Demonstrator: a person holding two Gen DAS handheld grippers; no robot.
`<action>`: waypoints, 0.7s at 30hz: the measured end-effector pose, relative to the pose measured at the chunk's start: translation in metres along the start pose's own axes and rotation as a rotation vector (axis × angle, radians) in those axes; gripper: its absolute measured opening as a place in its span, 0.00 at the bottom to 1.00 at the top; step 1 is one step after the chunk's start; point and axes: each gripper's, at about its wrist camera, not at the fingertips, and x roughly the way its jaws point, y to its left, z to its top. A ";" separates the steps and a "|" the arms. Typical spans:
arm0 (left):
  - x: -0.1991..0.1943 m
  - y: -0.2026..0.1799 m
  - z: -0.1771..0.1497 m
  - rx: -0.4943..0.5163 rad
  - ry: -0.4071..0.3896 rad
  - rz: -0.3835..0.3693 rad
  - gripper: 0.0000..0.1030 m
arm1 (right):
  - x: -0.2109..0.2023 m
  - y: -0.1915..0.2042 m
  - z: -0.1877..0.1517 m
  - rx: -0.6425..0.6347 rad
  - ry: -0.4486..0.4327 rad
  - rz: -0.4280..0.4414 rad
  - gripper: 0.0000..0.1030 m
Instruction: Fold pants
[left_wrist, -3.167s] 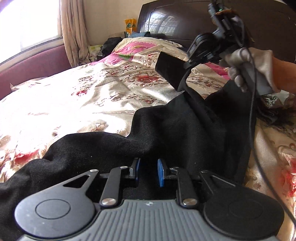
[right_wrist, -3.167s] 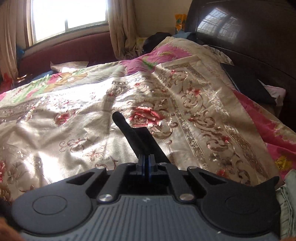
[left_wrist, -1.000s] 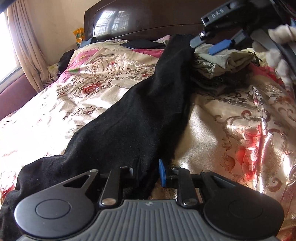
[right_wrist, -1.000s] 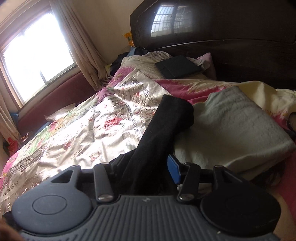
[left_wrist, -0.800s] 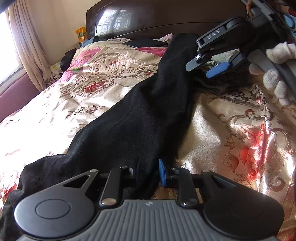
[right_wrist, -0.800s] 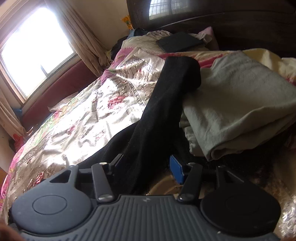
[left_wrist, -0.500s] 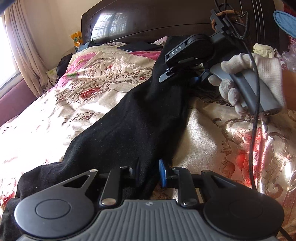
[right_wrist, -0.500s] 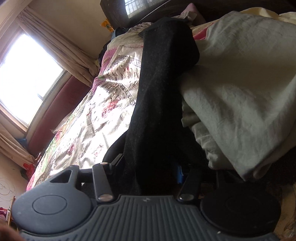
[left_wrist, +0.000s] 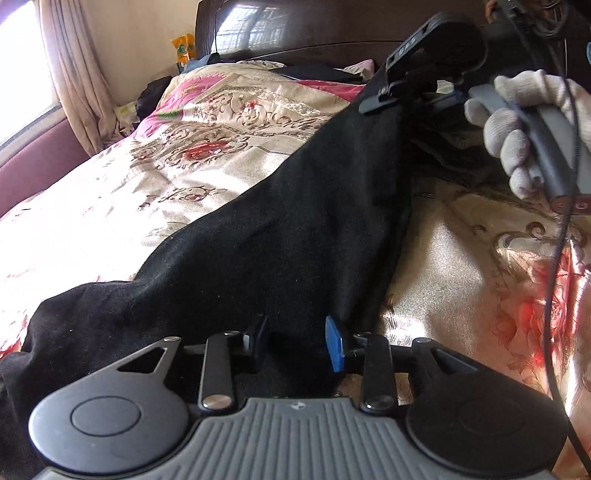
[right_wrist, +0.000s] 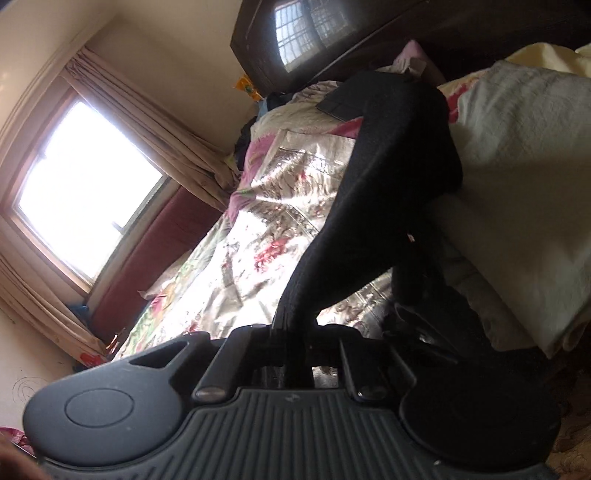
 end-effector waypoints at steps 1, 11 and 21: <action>-0.003 0.001 -0.001 -0.003 -0.001 -0.003 0.46 | 0.005 -0.009 0.002 0.059 0.022 -0.002 0.19; -0.016 0.015 -0.011 -0.079 -0.034 -0.003 0.50 | -0.012 0.047 0.022 -0.112 -0.091 0.025 0.10; -0.079 0.058 -0.057 -0.218 -0.074 0.103 0.50 | -0.012 0.264 -0.157 -1.105 -0.012 0.276 0.10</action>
